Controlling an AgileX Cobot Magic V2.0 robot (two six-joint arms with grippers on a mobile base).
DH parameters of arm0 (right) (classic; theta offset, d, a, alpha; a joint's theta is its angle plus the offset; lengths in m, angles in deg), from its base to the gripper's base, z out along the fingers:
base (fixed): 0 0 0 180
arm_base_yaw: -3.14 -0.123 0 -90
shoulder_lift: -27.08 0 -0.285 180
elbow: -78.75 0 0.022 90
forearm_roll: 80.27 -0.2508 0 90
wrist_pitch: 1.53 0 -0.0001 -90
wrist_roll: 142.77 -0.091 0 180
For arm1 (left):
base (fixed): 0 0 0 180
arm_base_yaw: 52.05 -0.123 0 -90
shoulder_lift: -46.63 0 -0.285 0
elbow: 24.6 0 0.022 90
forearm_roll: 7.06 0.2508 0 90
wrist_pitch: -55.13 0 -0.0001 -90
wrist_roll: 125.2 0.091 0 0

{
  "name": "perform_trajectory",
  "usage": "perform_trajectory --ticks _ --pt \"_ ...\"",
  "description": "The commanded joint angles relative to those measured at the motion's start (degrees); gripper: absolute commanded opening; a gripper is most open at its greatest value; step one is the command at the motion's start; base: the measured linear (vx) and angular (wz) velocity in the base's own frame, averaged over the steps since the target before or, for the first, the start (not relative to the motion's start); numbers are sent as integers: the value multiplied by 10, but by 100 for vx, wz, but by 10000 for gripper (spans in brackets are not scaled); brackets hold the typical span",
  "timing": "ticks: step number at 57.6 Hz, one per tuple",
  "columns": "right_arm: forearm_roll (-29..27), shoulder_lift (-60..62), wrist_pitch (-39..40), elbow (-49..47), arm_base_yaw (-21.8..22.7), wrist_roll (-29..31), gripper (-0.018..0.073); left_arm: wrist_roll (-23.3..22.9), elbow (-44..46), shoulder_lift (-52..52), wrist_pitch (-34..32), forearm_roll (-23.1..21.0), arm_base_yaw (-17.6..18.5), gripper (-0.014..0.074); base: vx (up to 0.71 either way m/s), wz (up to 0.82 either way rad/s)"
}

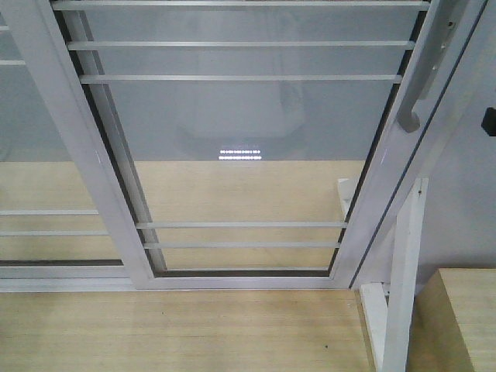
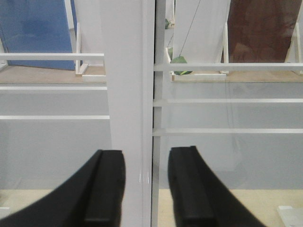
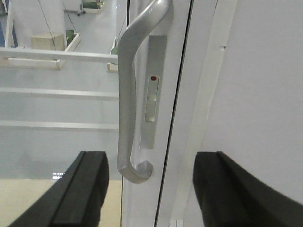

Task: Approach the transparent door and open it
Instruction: 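Close the right gripper around the silver curved door handle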

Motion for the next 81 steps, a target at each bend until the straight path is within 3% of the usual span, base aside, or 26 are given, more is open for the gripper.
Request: perform_trajectory --ticks 1,21,56,72,81 --pt "5 -29 80 -17 -1 1 490 -3 19 -2 -42 -2 2 433 0 0" --pt "7 -193 245 -48 -1 1 490 -3 19 -3 -36 -2 2 433 0 0" --pt "9 -394 248 -263 -2 -8 490 -3 19 -4 -36 -2 2 433 0 0" --pt "43 -437 248 -307 -2 -31 484 -3 19 -22 -37 -2 2 433 0 0" --pt "53 -442 252 -311 -4 -33 433 -3 19 -36 -41 -2 2 433 0 0"
